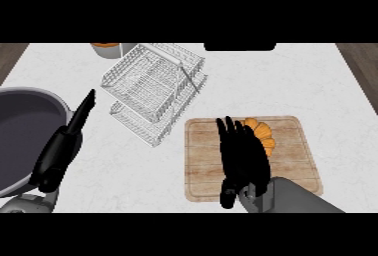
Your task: Pick the tomato from the cutting board and place it in the tiered basket
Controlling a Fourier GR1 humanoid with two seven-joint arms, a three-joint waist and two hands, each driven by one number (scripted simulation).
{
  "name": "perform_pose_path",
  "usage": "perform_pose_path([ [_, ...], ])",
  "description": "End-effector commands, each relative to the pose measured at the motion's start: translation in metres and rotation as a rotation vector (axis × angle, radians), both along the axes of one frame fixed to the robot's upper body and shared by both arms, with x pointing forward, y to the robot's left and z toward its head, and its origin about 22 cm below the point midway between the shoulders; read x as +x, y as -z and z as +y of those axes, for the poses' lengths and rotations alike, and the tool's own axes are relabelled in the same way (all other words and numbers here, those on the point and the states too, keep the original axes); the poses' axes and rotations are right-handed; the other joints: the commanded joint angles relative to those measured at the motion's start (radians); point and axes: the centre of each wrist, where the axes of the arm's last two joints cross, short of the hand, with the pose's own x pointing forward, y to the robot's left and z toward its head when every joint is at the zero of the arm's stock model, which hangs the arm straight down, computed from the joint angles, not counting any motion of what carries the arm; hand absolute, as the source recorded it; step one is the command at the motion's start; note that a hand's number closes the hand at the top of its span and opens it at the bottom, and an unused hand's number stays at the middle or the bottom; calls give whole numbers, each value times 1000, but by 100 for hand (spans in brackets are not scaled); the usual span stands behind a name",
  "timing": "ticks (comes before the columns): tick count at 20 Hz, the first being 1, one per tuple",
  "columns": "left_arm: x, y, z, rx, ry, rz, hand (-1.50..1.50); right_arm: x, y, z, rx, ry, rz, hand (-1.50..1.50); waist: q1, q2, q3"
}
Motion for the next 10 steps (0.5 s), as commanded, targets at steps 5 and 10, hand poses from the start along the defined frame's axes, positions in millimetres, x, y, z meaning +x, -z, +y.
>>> perform_pose_path([
  [5,-3,-4,12,-6,-9,-5,0,-9,16,12,-202,164,122,-150,-1,2,1],
  [10,-7,7,-1,-14,0,24,0,-18,27,11,-216,154,182,-150,-8,2,0],
])
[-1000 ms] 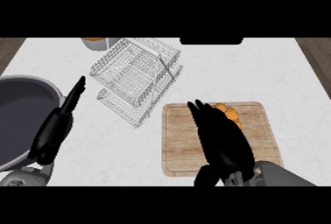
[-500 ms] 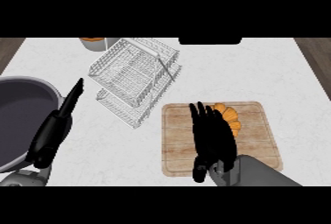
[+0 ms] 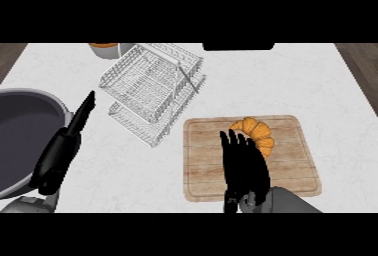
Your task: Pick the tomato from the cutting board and place it in the tiered basket
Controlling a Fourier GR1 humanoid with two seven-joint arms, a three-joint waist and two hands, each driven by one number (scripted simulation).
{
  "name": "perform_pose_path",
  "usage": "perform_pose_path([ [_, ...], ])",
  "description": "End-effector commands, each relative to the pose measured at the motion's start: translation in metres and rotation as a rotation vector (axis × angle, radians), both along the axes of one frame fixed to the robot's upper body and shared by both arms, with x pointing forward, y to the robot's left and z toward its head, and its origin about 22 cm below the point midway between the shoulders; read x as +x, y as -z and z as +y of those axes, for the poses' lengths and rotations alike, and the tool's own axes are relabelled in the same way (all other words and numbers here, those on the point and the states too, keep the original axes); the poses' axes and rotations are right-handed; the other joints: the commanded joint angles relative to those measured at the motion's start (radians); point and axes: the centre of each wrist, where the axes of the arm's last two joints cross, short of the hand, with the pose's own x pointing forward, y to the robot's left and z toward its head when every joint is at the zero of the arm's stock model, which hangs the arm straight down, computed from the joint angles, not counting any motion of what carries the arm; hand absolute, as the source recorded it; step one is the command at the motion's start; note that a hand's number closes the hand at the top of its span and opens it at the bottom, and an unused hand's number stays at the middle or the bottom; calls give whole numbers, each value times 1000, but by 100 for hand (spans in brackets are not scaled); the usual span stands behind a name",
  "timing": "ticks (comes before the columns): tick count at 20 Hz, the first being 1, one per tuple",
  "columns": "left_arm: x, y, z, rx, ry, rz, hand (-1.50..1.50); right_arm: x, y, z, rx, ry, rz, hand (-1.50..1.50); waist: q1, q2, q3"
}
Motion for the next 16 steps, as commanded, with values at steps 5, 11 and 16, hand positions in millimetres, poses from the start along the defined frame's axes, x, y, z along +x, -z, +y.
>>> perform_pose_path([
  [5,3,-5,10,8,-10,-8,0,-5,-15,-3,-187,201,-52,-150,1,1,0],
  [11,14,-1,1,2,-25,-18,0,-10,-25,-12,-183,230,-103,-150,-3,5,1],
  [16,-12,3,5,21,14,-5,0,-10,-20,-25,-180,248,-49,-150,16,4,2],
])
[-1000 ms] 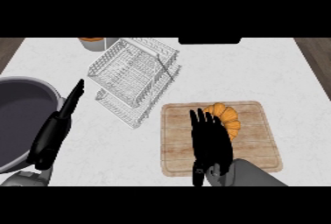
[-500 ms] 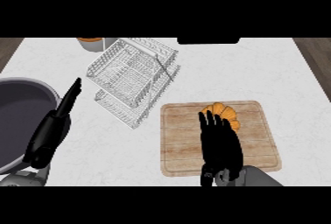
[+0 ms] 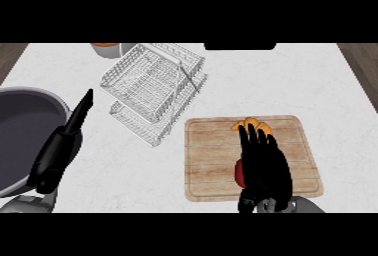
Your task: Pick the tomato from the cutting board and place it in the tiered basket
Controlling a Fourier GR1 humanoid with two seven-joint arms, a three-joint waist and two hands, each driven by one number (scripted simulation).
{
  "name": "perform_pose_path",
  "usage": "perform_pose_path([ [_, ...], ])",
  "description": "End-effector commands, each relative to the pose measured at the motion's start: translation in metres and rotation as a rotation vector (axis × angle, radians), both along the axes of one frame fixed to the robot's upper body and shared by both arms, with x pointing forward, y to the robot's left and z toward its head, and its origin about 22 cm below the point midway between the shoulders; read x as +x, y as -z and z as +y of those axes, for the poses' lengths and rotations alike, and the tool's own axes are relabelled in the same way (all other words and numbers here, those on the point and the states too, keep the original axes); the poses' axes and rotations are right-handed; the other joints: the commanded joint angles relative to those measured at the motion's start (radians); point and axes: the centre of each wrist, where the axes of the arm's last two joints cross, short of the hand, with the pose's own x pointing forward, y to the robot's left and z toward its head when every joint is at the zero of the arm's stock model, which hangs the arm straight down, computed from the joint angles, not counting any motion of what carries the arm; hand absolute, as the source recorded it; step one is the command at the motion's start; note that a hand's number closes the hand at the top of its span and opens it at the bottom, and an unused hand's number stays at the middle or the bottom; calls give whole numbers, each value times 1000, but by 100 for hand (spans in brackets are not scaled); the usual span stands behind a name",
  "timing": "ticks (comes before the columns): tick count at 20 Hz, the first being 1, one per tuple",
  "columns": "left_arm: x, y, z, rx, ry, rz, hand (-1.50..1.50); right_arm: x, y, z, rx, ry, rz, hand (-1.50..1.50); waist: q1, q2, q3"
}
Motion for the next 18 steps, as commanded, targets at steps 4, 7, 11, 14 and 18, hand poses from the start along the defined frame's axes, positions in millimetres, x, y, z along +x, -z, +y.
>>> perform_pose_path([
  [4,12,-13,-4,1,-9,6,0,2,12,-1,-119,195,87,-150,1,5,1],
  [7,-3,9,5,-9,0,-7,0,0,22,-3,-95,203,89,-150,9,6,1],
  [11,10,-15,6,-14,24,-2,0,6,15,-2,-98,218,66,-150,9,5,1],
  [14,-5,1,10,-5,16,-20,0,-1,30,4,-82,224,61,-150,14,5,1],
  [18,12,-2,2,-9,28,-3,0,13,45,-4,-73,224,74,-150,9,7,1],
])
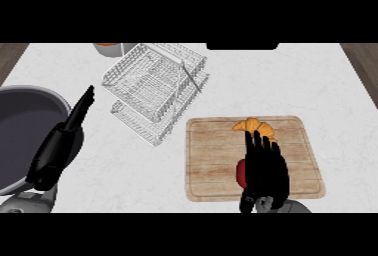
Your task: Pick the tomato from the cutting board and place it in the tiered basket
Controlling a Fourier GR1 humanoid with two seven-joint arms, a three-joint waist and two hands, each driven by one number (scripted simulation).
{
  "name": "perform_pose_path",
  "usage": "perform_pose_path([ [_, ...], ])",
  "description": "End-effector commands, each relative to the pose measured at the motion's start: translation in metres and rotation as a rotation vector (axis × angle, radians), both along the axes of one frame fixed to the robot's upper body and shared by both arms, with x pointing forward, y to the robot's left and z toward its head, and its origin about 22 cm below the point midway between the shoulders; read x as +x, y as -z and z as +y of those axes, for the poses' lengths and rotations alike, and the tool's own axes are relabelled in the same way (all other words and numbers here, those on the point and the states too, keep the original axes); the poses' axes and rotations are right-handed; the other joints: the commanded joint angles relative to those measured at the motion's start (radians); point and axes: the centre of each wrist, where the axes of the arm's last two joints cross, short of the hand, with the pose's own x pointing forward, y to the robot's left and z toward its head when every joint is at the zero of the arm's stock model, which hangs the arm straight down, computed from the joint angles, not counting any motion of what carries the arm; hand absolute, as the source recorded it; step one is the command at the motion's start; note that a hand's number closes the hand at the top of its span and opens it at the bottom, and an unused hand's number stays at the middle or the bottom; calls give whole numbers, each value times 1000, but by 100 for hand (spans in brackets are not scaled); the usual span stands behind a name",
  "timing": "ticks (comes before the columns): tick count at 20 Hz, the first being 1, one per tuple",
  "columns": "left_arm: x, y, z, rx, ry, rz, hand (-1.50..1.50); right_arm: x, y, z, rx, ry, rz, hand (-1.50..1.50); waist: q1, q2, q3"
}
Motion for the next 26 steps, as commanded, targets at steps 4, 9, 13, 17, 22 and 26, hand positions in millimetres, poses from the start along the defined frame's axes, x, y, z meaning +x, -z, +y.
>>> perform_pose_path([
  [4,-13,4,-17,-2,9,3,0,7,23,0,-87,110,83,-150,5,0,0],
  [9,-3,-1,-10,4,-17,-4,0,13,33,11,90,27,-12,150,4,1,1],
  [13,-12,7,1,3,-15,-5,0,-7,47,8,-10,-40,-50,150,3,0,0],
  [17,5,25,-4,-5,5,20,0,16,14,28,-19,-74,-161,150,1,2,0],
  [22,-3,-2,-12,-1,-9,8,0,-1,17,-49,-63,177,-180,150,-11,-2,1],
  [26,8,-1,-1,1,-30,-19,0,-29,13,-79,-98,310,-237,150,-22,-2,0],
])
